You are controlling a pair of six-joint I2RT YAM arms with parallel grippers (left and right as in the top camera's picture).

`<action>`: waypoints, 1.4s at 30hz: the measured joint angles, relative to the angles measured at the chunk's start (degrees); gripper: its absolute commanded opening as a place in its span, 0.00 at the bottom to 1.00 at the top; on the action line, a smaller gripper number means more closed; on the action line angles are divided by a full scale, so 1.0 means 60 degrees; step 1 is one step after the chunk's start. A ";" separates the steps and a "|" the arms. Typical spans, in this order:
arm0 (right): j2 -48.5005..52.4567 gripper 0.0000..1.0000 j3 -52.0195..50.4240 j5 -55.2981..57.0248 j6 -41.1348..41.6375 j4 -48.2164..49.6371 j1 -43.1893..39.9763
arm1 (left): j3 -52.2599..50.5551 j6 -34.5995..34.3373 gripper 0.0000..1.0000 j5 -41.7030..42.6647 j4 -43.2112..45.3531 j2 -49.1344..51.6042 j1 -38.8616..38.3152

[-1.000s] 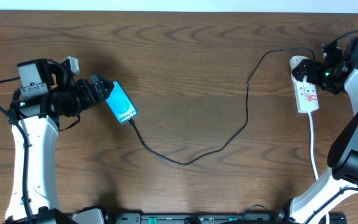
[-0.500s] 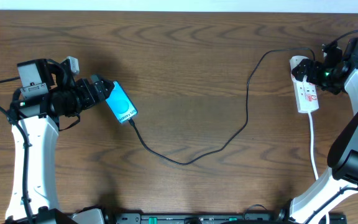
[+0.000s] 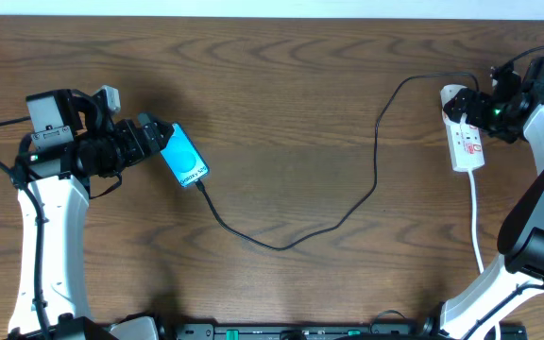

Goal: Plug charger to phone and switch on socket
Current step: 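Position the right gripper over the orange rocker switch beside the charger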

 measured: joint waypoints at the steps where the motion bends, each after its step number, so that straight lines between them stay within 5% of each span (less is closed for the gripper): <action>1: 0.0011 0.99 0.0000 0.0000 0.0015 0.0004 0.0000 | 0.0000 0.0000 0.94 0.0000 0.0000 0.0000 0.0000; 42: 0.0637 0.99 0.0055 0.0801 0.1351 0.0703 0.0674 | 0.0000 0.0004 0.95 0.0000 0.0000 0.0000 0.0000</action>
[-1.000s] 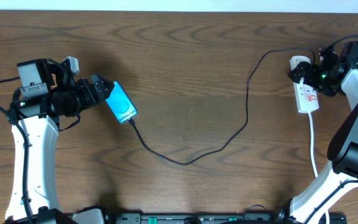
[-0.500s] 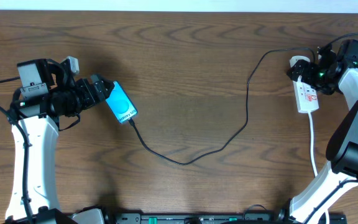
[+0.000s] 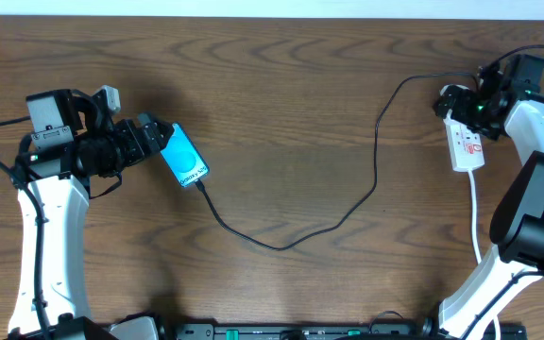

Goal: Plug charger to phone and switch on socket
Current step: 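Position the right gripper over the orange rocker switch beside the charger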

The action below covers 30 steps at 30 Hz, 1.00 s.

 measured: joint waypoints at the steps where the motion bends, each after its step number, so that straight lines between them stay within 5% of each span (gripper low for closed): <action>1: 0.0004 0.99 0.0000 0.0018 0.0062 0.0007 0.0011 | 0.0000 0.0000 0.95 0.0000 0.0000 0.0000 0.0000; 30: 0.0022 0.99 -0.0015 0.0266 0.0390 0.0087 0.0113 | 0.0000 0.0000 0.95 0.0000 0.0000 0.0000 0.0000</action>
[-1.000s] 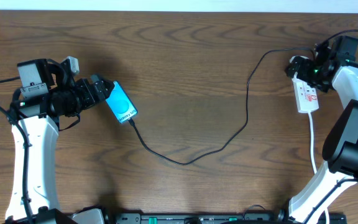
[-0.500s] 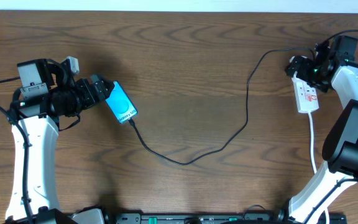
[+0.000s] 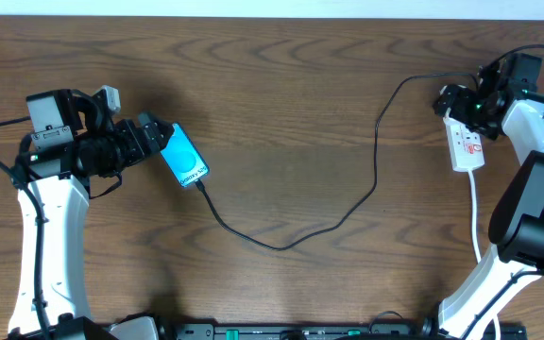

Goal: Plug charger to phone and switch on socket

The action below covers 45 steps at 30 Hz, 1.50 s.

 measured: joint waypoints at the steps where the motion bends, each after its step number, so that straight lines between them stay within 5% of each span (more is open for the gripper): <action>1: 0.0007 0.99 0.0000 0.0044 0.0007 0.0004 0.0015 | 0.0000 0.0000 0.95 0.0000 0.0000 0.0000 0.0000; 45: 0.0025 0.99 -0.0248 0.0470 0.0415 0.0641 0.0171 | 0.0000 0.0073 0.95 0.0000 -0.0117 0.0000 0.0000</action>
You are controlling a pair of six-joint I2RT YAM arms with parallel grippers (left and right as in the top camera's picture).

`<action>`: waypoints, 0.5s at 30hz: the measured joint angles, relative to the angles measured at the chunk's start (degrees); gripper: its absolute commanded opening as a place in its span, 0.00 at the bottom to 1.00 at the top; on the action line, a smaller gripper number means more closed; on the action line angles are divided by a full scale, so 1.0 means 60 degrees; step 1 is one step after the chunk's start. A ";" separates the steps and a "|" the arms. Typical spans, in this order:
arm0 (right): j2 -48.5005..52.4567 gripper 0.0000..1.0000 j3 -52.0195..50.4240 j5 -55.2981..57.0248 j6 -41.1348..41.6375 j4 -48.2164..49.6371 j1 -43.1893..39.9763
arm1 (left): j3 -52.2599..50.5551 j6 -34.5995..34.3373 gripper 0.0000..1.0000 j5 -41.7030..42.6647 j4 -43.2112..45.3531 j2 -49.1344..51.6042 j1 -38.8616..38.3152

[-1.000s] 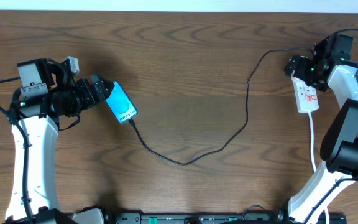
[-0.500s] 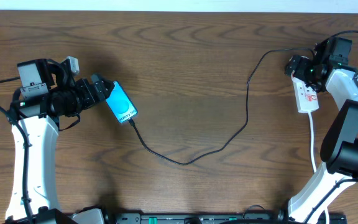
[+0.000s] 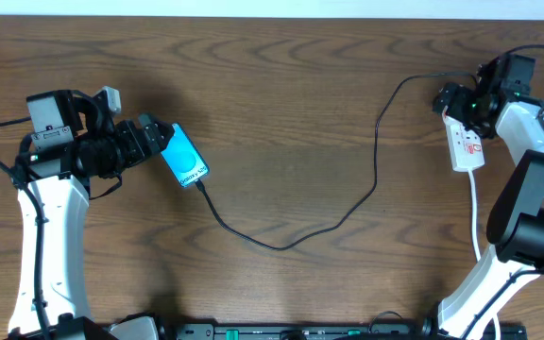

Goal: Plug charger to phone and switch on socket

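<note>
A light blue phone (image 3: 185, 158) lies on the wooden table at the left, and my left gripper (image 3: 161, 138) is shut on its upper end. A black charger cable (image 3: 291, 241) is plugged into the phone's lower end and runs across the table to the white socket strip (image 3: 466, 144) at the far right. My right gripper (image 3: 451, 97) sits over the strip's top end, where the charger plug is. The arm hides its fingers, so how its jaws stand does not show.
The socket strip's white lead (image 3: 475, 222) runs down toward the front edge beside the right arm's base (image 3: 536, 241). The left arm's white link (image 3: 50, 246) stands along the left side. The table's far edge (image 3: 253, 17) is close behind both grippers.
My right gripper has shifted slightly left over the top end of the socket strip. The phone, the cable and the left arm have not moved.
All through, the left gripper held the phone with the cable plugged in. At first the right gripper was to the right of the strip's top end; it then stood over the strip's top and has edged a little further left since.
</note>
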 measured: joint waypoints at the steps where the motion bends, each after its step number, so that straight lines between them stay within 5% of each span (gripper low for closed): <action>1: 0.0029 0.99 0.0058 0.0004 -0.0004 -0.0076 0.0000 | 0.0000 0.0000 0.95 0.0000 0.0000 0.0000 0.0000; 15: 0.0244 0.99 0.0623 0.0051 -0.0029 -0.0772 0.0000 | 0.0000 0.0000 0.95 0.0000 -0.0004 0.0000 0.0000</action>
